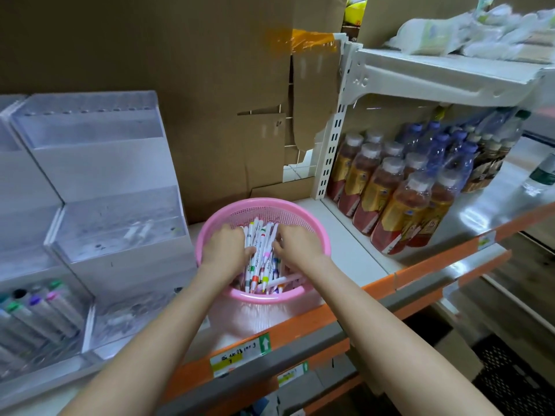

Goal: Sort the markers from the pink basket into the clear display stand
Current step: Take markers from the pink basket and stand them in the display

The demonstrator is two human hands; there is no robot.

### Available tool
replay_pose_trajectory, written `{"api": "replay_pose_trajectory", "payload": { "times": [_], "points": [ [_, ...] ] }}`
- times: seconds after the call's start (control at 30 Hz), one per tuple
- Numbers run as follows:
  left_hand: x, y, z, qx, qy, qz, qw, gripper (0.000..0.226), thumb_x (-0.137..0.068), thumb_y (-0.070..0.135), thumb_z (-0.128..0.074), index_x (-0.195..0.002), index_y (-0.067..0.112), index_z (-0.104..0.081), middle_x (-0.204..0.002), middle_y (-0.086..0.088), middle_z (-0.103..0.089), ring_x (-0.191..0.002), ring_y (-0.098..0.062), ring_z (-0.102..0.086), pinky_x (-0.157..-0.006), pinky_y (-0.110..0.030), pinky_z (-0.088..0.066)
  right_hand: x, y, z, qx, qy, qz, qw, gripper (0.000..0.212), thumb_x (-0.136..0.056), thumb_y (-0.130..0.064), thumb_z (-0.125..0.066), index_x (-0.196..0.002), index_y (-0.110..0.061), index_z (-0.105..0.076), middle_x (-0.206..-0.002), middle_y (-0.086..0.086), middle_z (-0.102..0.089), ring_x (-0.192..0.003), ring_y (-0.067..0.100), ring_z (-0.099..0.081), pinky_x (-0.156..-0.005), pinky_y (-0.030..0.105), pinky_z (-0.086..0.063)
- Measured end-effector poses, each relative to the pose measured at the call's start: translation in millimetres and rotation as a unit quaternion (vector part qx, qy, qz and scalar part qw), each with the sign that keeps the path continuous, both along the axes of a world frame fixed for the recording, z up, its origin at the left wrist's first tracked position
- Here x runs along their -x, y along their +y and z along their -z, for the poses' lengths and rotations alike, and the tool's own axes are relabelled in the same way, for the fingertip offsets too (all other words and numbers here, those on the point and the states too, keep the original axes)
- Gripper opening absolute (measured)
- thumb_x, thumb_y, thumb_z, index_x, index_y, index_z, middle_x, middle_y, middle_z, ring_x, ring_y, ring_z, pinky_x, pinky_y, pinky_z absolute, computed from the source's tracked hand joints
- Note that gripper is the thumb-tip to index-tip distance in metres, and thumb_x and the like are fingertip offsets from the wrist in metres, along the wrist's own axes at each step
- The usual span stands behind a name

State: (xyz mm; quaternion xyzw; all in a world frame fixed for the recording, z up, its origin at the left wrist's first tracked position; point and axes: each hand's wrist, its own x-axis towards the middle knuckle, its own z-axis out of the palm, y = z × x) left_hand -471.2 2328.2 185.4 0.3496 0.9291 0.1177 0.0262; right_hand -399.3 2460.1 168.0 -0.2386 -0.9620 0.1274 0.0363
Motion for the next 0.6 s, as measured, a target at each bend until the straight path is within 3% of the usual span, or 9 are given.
{"api": "replay_pose_trajectory", "payload": {
  "times": [0.1, 0.17, 0.27, 0.33, 0.4, 0.47, 0.53, 0.6],
  "points": [
    [-0.5, 0.4, 0.4, -0.006, 0.005, -0.023, 1.0, 0.029, -0.096, 0.034, -0.051, -0.109, 0.009, -0.058, -0.088, -0.004, -0.055, -0.071, -0.011, -0.043, -0.058, -0.021, -0.033, 0.4, -1.6, 0.0, 0.04, -0.001, 0.006, 0.999, 0.005, -0.092, -0.012, -0.051, -0.093, -0.014, -0.055, -0.082, 0.003, -0.061, -0.072, 0.019, -0.061, -0.061, 0.031, -0.052],
    [-0.2, 0.3, 2.9, 0.005, 0.011, -0.033, 0.999, 0.023, -0.1, 0.025, -0.041, -0.108, 0.01, -0.057, -0.078, 0.0, -0.053, -0.063, -0.011, -0.044, -0.05, -0.022, -0.03, 0.0, -2.2, -1.4, 0.059, -0.002, 0.014, 0.998, 0.008, -0.087, -0.007, -0.053, -0.091, -0.014, -0.054, -0.08, 0.003, -0.059, -0.072, 0.021, -0.06, -0.063, 0.034, -0.054],
    [0.7, -0.6, 6.5, 0.012, 0.012, -0.035, 0.999, 0.022, -0.097, 0.013, -0.036, -0.105, 0.011, -0.056, -0.072, 0.004, -0.052, -0.06, -0.01, -0.046, -0.051, -0.023, -0.033, -4.0, -1.7, -4.6, 0.081, 0.008, 0.017, 0.997, 0.011, -0.083, -0.004, -0.054, -0.086, -0.014, -0.05, -0.074, 0.001, -0.054, -0.065, 0.017, -0.052, -0.05, 0.027, -0.04],
    [1.5, 1.3, 7.5, 0.003, 0.002, -0.051, 0.999, 0.022, -0.096, 0.01, -0.039, -0.112, 0.009, -0.054, -0.087, -0.005, -0.06, -0.07, -0.019, -0.051, -0.06, -0.028, -0.037, -5.7, -1.7, -5.9, 0.087, 0.009, 0.013, 0.996, 0.017, -0.083, -0.003, -0.055, -0.08, -0.016, -0.045, -0.069, -0.002, -0.049, -0.063, 0.015, -0.049, -0.047, 0.024, -0.031],
    [1.8, 2.5, 6.2, -0.001, -0.011, -0.07, 0.998, 0.025, -0.095, 0.007, -0.038, -0.117, 0.006, -0.05, -0.103, -0.014, -0.061, -0.077, -0.024, -0.044, -0.069, -0.03, -0.036, -4.0, -1.4, -2.0, 0.073, 0.008, 0.015, 0.997, 0.017, -0.082, 0.0, -0.056, -0.085, -0.014, -0.047, -0.074, 0.002, -0.052, -0.07, 0.022, -0.054, -0.049, 0.026, -0.034],
    [-0.3, 1.7, 3.9, -0.002, -0.016, -0.072, 0.997, 0.023, -0.094, 0.004, -0.038, -0.115, 0.003, -0.047, -0.104, -0.015, -0.06, -0.077, -0.023, -0.041, -0.069, -0.03, -0.036, -2.3, -0.2, 2.3, 0.079, 0.027, 0.022, 0.996, 0.017, -0.084, 0.003, -0.054, -0.093, -0.011, -0.051, -0.081, 0.006, -0.058, -0.073, 0.023, -0.055, -0.051, 0.028, -0.039],
    [-3.0, -1.0, 1.6, -0.011, -0.012, -0.07, 0.997, 0.009, -0.093, 0.002, -0.039, -0.098, 0.005, -0.046, -0.087, -0.007, -0.058, -0.067, -0.017, -0.043, -0.06, -0.024, -0.035, -1.4, 1.5, 2.3, 0.095, 0.057, 0.033, 0.993, 0.021, -0.089, 0.002, -0.052, -0.107, -0.009, -0.056, -0.094, 0.009, -0.063, -0.078, 0.022, -0.058, -0.062, 0.03, -0.046],
    [-5.8, -2.2, 0.3, -0.021, -0.003, -0.055, 0.998, 0.011, -0.092, 0.001, -0.041, -0.086, 0.01, -0.04, -0.069, 0.002, -0.044, -0.057, -0.01, -0.039, -0.047, -0.019, -0.027, -0.9, 2.5, -0.5, 0.094, 0.072, 0.034, 0.992, 0.027, -0.091, 0.002, -0.053, -0.116, -0.007, -0.054, -0.107, 0.011, -0.062, -0.091, 0.025, -0.059, -0.075, 0.034, -0.05]
  ]
}}
